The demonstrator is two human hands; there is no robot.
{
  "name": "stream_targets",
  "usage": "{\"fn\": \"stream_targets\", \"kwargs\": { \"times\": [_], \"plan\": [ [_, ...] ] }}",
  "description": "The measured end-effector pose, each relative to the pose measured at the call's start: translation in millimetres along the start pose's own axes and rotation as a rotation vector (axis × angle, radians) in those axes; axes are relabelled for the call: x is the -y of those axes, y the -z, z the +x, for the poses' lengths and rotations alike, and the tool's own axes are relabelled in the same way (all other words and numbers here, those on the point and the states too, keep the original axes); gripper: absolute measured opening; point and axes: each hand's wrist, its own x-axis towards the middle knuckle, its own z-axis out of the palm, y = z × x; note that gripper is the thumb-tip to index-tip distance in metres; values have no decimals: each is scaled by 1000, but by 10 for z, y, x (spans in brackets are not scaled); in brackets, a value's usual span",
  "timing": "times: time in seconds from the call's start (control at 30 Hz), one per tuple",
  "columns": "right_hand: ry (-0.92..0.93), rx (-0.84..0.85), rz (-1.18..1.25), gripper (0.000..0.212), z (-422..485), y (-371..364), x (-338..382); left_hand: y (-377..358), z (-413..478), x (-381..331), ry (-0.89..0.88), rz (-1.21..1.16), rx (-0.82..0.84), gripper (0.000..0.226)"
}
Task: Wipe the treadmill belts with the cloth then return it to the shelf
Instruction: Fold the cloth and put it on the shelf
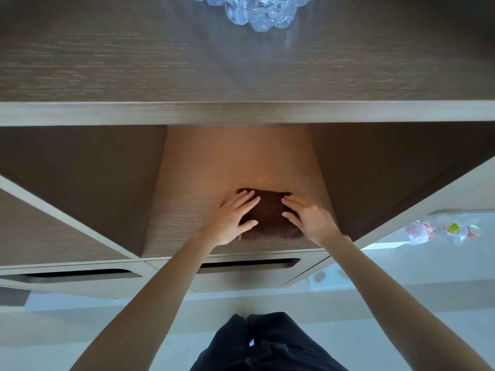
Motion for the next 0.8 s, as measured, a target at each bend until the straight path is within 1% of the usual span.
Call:
{"fn": "stream_targets", "kwargs": {
  "times": [0.1,0.13,0.2,0.23,0.27,0.3,0.33,0.37,0.4,0.43,0.57,0.67,0.73,0.77,0.8],
  "plan": [
    [-24,-53,-26,43,-82,-24,-39,8,-56,144,89,-53,83,71],
    [-35,-105,3,39,-94,-9,-33,19,-62,146,88,-22,71,72],
    [-23,-240,64,31,-77,28,-14,33,-36,77,23,80,-28,73],
    [5,-259,93,32,-54,57,8,40,-12,19,-20,110,-70,74],
    [34,-203,126,39,-29,85,42,44,10,-36,-51,121,-82,74],
    [51,-71,137,52,-20,94,80,34,28,-75,-65,121,-61,75],
    [62,84,73,67,-27,79,100,11,32,-91,-61,111,-19,77],
    [85,198,-59,80,-53,49,101,-11,23,-80,-47,91,28,77],
    [116,260,-194,88,-99,16,76,-26,2,-45,-37,69,62,77],
    [133,287,-281,91,-155,-11,33,-37,-22,0,-35,59,77,76],
    [74,280,-374,80,-232,-33,-52,-56,-89,80,-39,102,65,76],
    [130,153,-417,74,-239,-50,84,-111,-149,65,-24,156,13,78],
    [187,50,-394,68,-328,-88,169,-142,-211,91,-10,121,4,77],
    [197,24,-406,65,-383,-112,178,-150,-236,108,-12,92,15,77],
    [189,42,-410,63,-434,-122,165,-147,-252,126,-19,77,30,77]
  ]
}}
